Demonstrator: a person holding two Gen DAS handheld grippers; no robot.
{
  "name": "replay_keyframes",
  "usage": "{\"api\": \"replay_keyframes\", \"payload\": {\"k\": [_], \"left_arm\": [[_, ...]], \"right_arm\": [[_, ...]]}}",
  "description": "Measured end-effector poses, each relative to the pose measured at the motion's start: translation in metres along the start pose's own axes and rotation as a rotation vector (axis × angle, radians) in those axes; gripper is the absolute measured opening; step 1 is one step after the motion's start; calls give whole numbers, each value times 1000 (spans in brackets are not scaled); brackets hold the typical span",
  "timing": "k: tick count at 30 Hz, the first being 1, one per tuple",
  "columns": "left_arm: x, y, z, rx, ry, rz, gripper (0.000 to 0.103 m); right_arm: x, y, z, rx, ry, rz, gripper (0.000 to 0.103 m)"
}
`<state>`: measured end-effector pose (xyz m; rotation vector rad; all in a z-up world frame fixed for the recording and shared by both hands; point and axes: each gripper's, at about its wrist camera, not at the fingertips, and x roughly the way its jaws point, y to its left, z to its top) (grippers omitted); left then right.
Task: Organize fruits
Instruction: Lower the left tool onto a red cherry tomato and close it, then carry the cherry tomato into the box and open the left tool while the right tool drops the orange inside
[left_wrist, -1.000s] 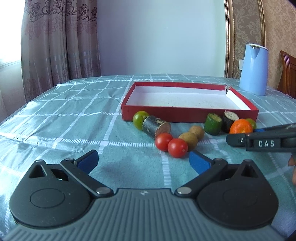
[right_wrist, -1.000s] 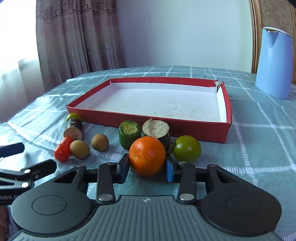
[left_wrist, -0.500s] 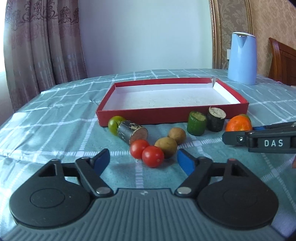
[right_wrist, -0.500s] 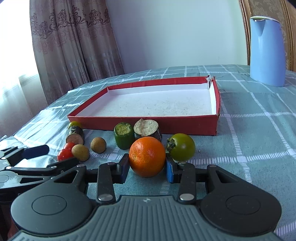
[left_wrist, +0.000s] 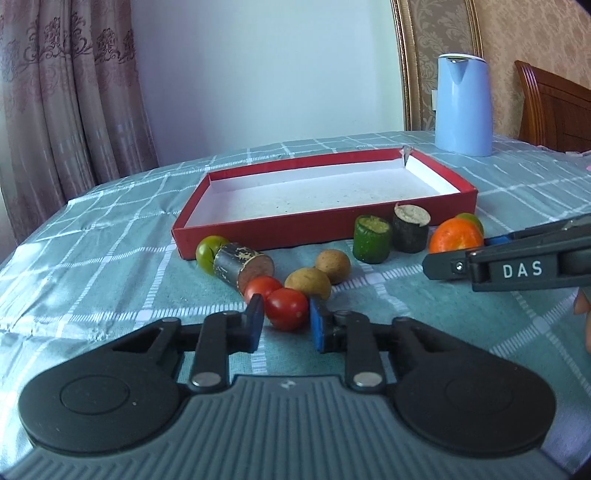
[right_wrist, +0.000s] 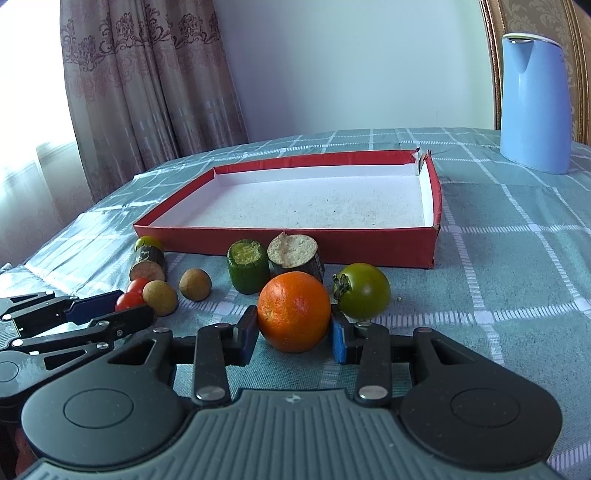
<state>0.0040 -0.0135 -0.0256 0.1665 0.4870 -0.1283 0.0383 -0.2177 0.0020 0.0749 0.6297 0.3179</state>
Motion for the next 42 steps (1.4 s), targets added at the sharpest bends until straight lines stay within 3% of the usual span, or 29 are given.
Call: {"api": "replay_keyframes", "payload": {"k": [12, 17, 26, 33, 42], "left_arm": [[-13, 11, 1, -60, -33, -37, 22], [-14, 15, 15, -63, -57, -44, 22], [20, 20, 62, -89, -81, -47, 22], [84, 30, 96, -98, -17, 16, 22], [156, 42, 112, -117, 118, 63, 22]], "right_arm": [[-6, -5, 1, 27, -37, 11, 38], [-10, 1, 3, -30, -57, -14, 38], [-1, -8, 56, -92, -132, -104, 38], [68, -17, 96, -132, -43, -199, 38], [137, -31, 117, -97, 103, -211, 38]]}}
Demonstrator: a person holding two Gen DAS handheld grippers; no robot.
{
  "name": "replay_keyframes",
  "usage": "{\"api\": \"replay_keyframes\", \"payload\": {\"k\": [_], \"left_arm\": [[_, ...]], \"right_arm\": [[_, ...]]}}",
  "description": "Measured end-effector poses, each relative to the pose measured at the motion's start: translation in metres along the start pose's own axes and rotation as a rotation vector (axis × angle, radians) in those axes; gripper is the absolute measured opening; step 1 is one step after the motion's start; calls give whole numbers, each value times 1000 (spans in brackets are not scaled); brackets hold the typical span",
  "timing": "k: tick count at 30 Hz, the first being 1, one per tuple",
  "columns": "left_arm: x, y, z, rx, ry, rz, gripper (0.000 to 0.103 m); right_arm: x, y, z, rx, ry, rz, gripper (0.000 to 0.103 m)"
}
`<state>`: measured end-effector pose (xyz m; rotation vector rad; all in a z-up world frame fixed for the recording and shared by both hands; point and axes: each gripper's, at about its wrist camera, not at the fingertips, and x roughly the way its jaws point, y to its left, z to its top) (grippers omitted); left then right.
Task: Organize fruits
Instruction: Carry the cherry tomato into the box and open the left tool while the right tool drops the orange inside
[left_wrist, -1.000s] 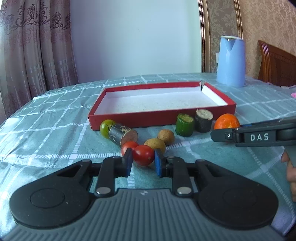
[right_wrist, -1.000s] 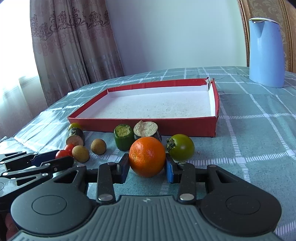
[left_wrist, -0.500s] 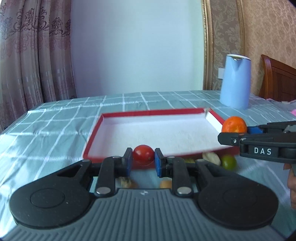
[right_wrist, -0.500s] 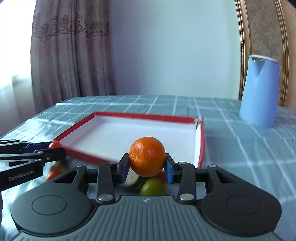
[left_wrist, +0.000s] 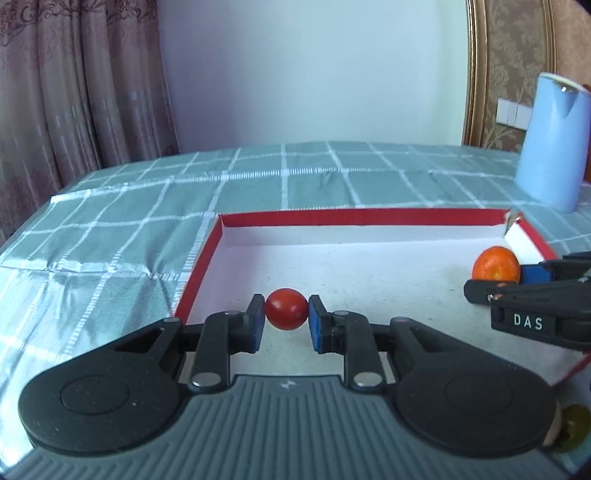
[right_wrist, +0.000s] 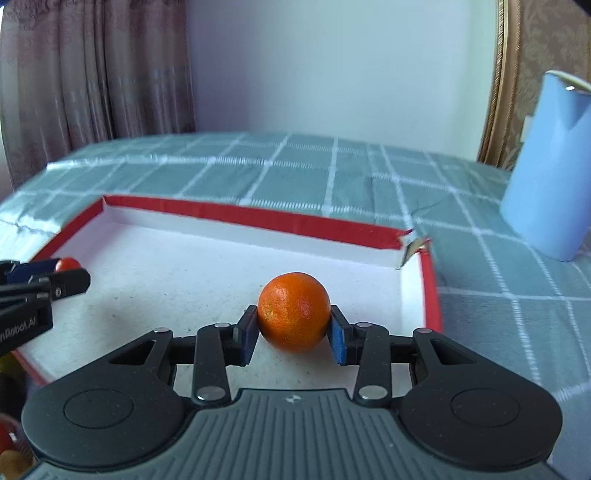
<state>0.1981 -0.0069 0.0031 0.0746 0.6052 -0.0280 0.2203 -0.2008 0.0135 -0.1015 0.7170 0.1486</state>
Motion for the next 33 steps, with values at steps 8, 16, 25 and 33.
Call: {"api": "replay_keyframes", "payload": {"k": [8, 16, 25, 33], "left_arm": [[14, 1, 3, -14, 39, -5, 29], [3, 3, 5, -41, -28, -8, 70], [-20, 3, 1, -49, -133, -18, 79], [-57, 18, -18, -93, -243, 12, 87]], "right_arm": [[2, 1, 2, 3, 7, 13, 39], [3, -2, 3, 20, 11, 19, 42], [-2, -7, 1, 46, -9, 27, 55], [-18, -12, -8, 40, -63, 12, 56]]}}
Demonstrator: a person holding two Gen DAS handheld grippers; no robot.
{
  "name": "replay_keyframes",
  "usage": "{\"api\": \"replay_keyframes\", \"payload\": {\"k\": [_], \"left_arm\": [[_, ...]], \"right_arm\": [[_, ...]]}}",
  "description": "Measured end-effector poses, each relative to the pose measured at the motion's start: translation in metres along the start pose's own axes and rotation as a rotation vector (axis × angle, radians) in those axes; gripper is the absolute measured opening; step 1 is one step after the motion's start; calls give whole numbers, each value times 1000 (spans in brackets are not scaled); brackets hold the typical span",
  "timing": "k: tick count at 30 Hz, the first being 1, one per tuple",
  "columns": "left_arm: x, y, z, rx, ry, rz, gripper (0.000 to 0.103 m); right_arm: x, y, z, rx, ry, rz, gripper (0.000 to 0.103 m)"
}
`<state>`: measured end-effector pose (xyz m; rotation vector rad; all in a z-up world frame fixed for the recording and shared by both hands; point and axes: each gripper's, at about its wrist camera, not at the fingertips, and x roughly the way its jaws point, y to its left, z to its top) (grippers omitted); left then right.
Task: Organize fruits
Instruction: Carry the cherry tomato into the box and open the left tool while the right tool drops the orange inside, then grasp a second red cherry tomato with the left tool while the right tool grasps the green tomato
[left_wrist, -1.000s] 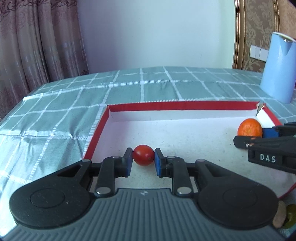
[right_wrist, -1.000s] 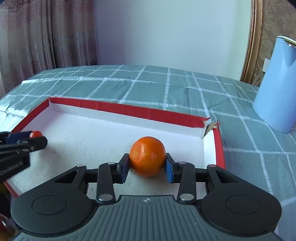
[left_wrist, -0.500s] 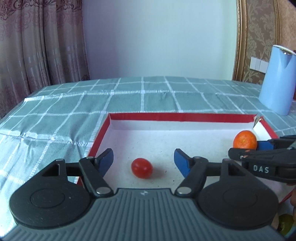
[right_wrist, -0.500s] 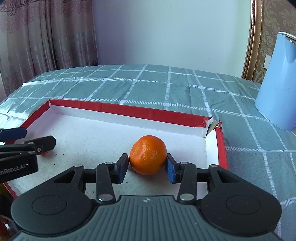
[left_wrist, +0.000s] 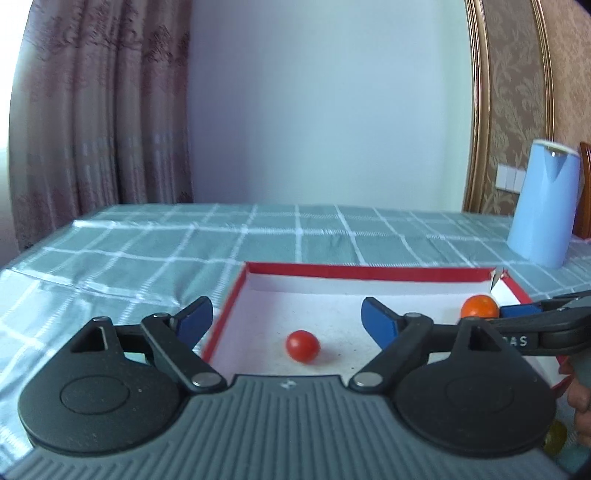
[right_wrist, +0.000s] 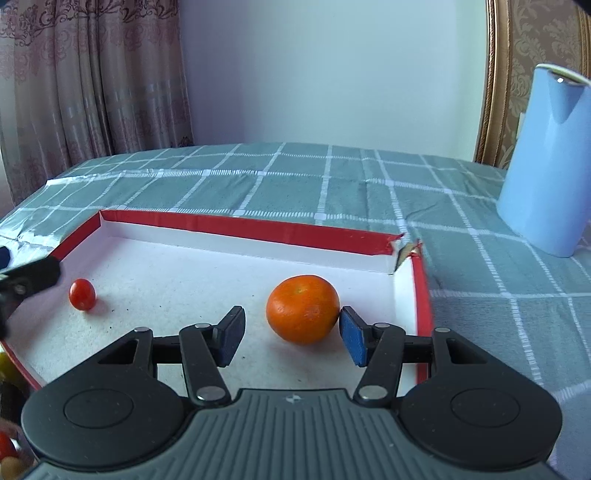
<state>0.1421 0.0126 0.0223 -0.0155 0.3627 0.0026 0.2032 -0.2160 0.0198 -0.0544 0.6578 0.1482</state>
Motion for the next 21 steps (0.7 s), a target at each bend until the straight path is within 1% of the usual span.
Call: {"api": "replay_keyframes", "payload": {"k": [3, 6, 9, 10, 11, 13, 14, 16, 18, 21], "left_arm": [[-18, 5, -8, 24, -51, 20, 90], [-33, 9, -19, 47, -60, 28, 91], [-46, 16, -24, 19, -73, 17, 93], [-48, 20, -25, 0, -74, 10, 93], [-51, 23, -25, -16, -74, 5, 94], [-55, 28, -28, -33, -68, 2, 94], [-56, 29, -29, -35, -64, 2, 94], [-59, 29, -31, -28, -63, 4, 94], [-62, 28, -33, -15, -71, 13, 94], [-65, 30, -34, -19, -80, 9, 97]], "right_arm": [[-15, -5, -4, 14, -29, -1, 56], [-35, -12, -11, 52, -41, 32, 56], [-59, -22, -25, 107, -55, 82, 56], [-66, -25, -32, 123, -57, 97, 58], [-74, -28, -41, 138, -57, 108, 64], [-89, -34, -58, 153, -80, 148, 64], [-98, -35, -64, 145, -103, 156, 64], [-116, -31, -72, 117, -128, 137, 65], [-129, -28, -80, 100, -147, 168, 65], [-136, -19, -91, 31, -128, 172, 65]]}}
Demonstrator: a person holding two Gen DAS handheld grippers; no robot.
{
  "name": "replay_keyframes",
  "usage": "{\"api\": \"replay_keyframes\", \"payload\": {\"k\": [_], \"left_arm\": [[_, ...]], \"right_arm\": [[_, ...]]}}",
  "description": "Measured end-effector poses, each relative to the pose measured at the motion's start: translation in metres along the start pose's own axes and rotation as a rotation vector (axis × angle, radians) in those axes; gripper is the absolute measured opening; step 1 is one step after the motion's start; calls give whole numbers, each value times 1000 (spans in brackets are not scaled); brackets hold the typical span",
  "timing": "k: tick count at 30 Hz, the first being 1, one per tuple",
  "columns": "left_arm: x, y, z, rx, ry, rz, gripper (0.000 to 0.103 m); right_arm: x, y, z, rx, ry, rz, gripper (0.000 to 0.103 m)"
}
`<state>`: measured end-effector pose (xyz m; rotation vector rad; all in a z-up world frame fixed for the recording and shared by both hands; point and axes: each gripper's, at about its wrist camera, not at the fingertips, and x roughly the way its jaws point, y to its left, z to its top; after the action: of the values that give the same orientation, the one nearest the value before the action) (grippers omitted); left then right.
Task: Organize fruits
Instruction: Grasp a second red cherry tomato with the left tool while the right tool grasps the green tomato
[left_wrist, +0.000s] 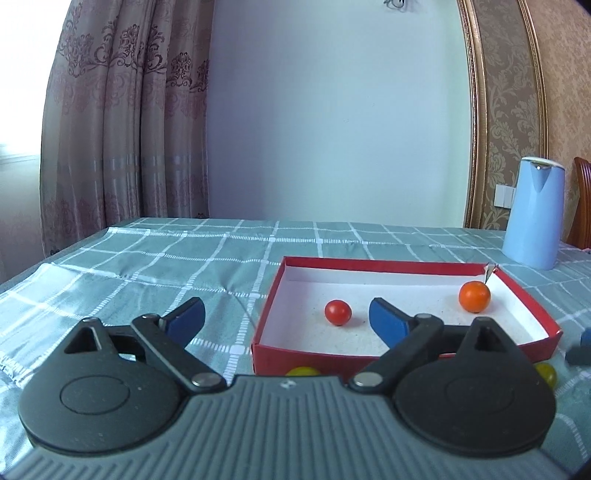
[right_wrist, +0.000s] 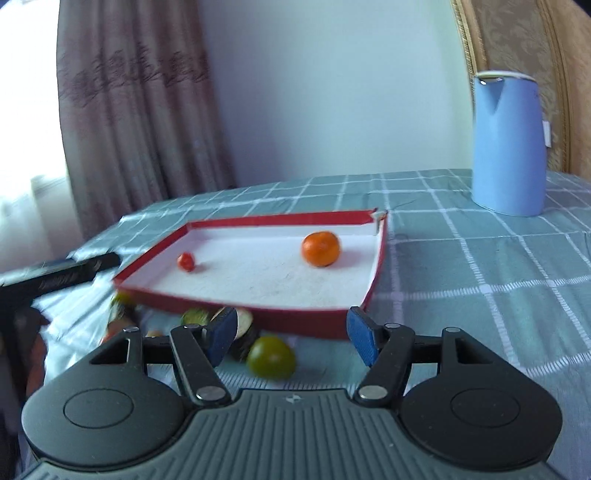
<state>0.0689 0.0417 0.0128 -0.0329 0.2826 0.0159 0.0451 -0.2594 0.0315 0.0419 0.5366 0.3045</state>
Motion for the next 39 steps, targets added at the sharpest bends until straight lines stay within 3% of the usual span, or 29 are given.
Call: {"api": "replay_keyframes", "payload": {"k": [12, 13, 16, 22, 27, 30, 34, 39], "left_arm": [[6, 3, 1, -13, 27, 1, 98], [6, 3, 1, -12, 27, 1, 98], [7, 4, 0, -12, 35, -2, 99], [7, 3, 0, -7, 46, 2, 100], [-12, 14, -10, -30, 73, -42, 100], [-19, 32, -13, -120, 108, -37, 100], [-18, 43, -12, -159, 193, 5, 99], [-26, 25, -15, -65, 251, -32, 98]], "right_arm": [[23, 19, -9, -86, 57, -21, 65], [25, 21, -9, -93, 59, -17, 63], [34, 29, -7, -137, 78, -33, 42], [37, 31, -7, -153, 74, -50, 38], [38, 25, -6, -121, 78, -38, 38], [42, 23, -6, -111, 101, -50, 38], [45, 15, -6, -61, 122, -29, 35], [46, 14, -6, -59, 122, -28, 35]]}}
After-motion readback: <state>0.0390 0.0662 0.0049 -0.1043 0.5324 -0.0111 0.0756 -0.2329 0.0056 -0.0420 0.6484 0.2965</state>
